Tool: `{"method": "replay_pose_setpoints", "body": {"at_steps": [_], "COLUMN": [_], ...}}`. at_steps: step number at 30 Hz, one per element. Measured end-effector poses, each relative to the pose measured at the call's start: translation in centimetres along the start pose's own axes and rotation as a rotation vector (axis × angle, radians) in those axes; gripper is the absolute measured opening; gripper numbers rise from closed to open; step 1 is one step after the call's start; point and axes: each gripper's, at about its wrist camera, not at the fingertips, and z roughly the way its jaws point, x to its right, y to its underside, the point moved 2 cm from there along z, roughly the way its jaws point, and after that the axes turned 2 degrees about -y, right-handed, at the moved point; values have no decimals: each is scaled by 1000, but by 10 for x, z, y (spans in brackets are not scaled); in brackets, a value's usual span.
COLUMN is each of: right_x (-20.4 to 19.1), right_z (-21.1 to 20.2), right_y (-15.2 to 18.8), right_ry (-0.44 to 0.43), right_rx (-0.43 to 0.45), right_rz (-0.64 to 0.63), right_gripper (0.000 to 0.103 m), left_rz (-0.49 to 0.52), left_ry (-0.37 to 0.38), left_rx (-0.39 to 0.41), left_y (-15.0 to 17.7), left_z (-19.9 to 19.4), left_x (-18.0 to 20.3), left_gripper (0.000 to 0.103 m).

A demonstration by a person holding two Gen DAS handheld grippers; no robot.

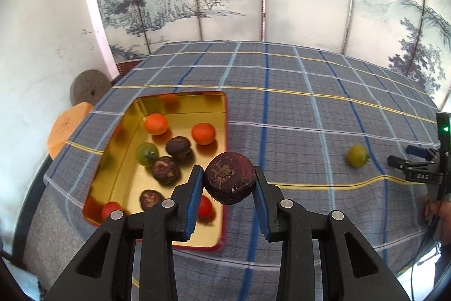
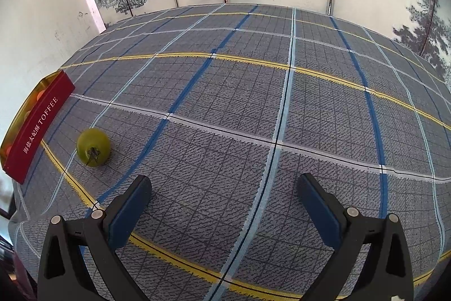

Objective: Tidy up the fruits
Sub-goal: 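Carry the dark brown dried fruit into the tin and open the left tool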

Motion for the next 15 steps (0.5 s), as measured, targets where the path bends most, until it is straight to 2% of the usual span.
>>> {"method": "replay_pose_setpoints", "body": {"at_steps": [15], "right_x": [0], "right_z": [2], "right_y": [0], "right_ry": [12], "right_rx": [-4], "right_rz": [-7], "right_gripper": [102], "left_rz": [-78], "left_ry": [-100], "left_rx": [-24], "left_y": [14], "left_z": [24], "left_x": [-54], "left_gripper": [36]}}
